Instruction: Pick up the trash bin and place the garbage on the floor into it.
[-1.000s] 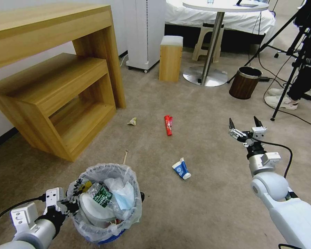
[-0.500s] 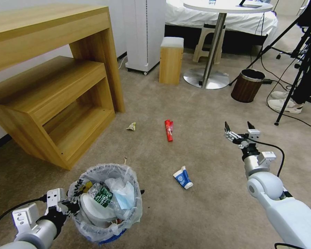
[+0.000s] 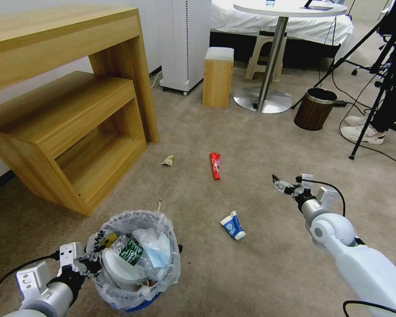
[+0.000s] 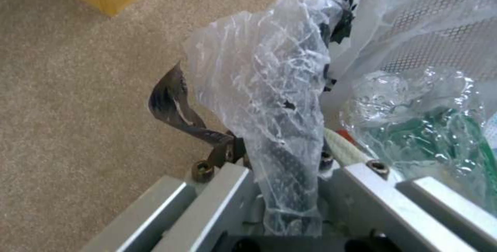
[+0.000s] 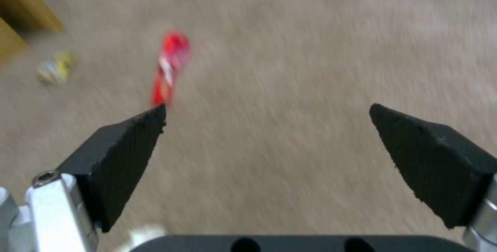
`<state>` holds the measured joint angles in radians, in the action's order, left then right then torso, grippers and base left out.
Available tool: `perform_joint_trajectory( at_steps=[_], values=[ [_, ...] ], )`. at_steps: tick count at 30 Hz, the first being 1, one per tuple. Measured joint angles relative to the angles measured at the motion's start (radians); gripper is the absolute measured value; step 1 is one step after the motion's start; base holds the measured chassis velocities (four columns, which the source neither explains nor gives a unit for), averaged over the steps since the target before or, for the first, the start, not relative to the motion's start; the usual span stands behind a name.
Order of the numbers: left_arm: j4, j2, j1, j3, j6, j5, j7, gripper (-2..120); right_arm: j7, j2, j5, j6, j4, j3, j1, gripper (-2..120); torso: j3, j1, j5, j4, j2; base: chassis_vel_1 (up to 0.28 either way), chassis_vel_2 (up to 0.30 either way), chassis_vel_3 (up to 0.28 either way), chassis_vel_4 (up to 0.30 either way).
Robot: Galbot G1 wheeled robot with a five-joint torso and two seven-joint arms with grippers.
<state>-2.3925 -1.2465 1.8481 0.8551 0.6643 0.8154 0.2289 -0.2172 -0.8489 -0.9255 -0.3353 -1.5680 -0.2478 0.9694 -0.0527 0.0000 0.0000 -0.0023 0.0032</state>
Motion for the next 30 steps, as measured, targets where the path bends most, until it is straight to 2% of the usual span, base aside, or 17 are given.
perform_joint_trajectory(
  at_steps=[4,7,19,30],
  values=[
    [0.004,-0.008,0.000,-0.003,-0.003,-0.008,-0.006,1,0.031,-0.006,0.022,-0.055,0.069,0.033,-0.029,100,0.000,0.000,-0.0001,-0.0002,0.000,0.000,0.000,0.000,0.000],
    [0.007,-0.012,0.001,-0.004,-0.003,-0.011,-0.008,1,0.070,-0.027,0.043,-0.059,0.128,0.066,-0.061,100,0.000,0.000,0.0001,-0.0002,0.000,0.000,0.000,0.000,0.000],
    [0.016,-0.039,0.001,-0.002,-0.009,-0.021,-0.010,1,0.119,-0.138,0.102,-0.023,0.293,0.220,-0.163,100,0.000,0.000,0.0000,0.0000,0.000,0.000,0.000,0.000,0.000],
    [0.015,-0.051,0.000,-0.005,-0.009,-0.028,-0.011,1,0.148,-0.187,0.166,0.014,0.396,0.293,-0.209,100,0.000,0.000,-0.0002,-0.0001,0.000,0.000,0.000,0.000,0.000]
  ],
)
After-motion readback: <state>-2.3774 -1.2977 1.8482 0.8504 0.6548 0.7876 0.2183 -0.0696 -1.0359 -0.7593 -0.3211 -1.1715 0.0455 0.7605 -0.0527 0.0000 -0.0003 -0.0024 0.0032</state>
